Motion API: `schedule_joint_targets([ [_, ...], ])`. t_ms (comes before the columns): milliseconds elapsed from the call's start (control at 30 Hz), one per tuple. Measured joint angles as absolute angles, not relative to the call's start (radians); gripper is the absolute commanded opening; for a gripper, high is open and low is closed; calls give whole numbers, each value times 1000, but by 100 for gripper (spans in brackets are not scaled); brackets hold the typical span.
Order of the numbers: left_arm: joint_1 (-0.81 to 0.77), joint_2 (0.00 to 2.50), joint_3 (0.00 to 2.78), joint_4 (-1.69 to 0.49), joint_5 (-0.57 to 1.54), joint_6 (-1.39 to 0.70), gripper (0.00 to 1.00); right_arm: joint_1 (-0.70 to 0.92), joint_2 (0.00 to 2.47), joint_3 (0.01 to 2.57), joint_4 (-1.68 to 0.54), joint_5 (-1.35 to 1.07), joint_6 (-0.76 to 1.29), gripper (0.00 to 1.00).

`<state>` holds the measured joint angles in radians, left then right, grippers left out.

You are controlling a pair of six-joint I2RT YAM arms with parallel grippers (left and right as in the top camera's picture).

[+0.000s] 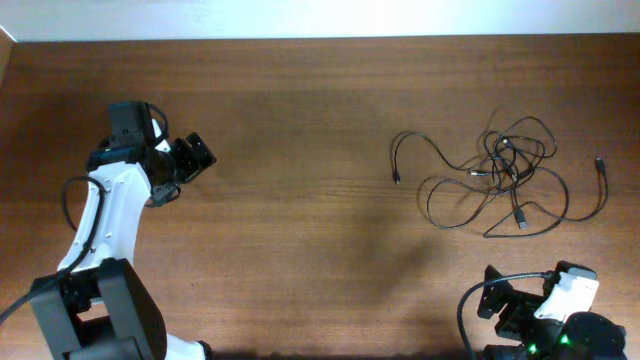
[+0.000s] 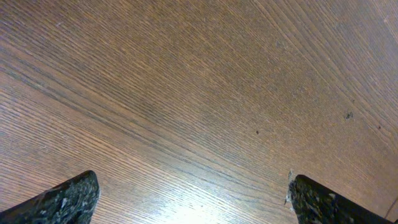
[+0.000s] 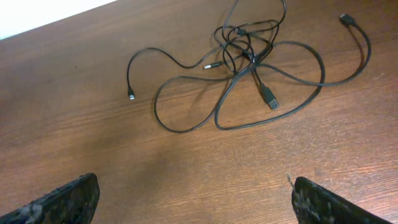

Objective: Untangle cables

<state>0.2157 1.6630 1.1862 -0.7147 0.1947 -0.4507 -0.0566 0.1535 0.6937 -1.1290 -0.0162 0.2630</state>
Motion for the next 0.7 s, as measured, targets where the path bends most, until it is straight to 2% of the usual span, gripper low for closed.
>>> schedule_joint_targets([
  [467,216,1663,1186,-714,195,-451,99,-57,16,688,-1110,-7,261,98],
  [533,216,1663,1186,-714,195,-451,99,-57,15,676,-981,-2,239,99],
  [700,216,1663,1186,-714,195,-451,99,-57,13,616,-459,-8,88,99],
])
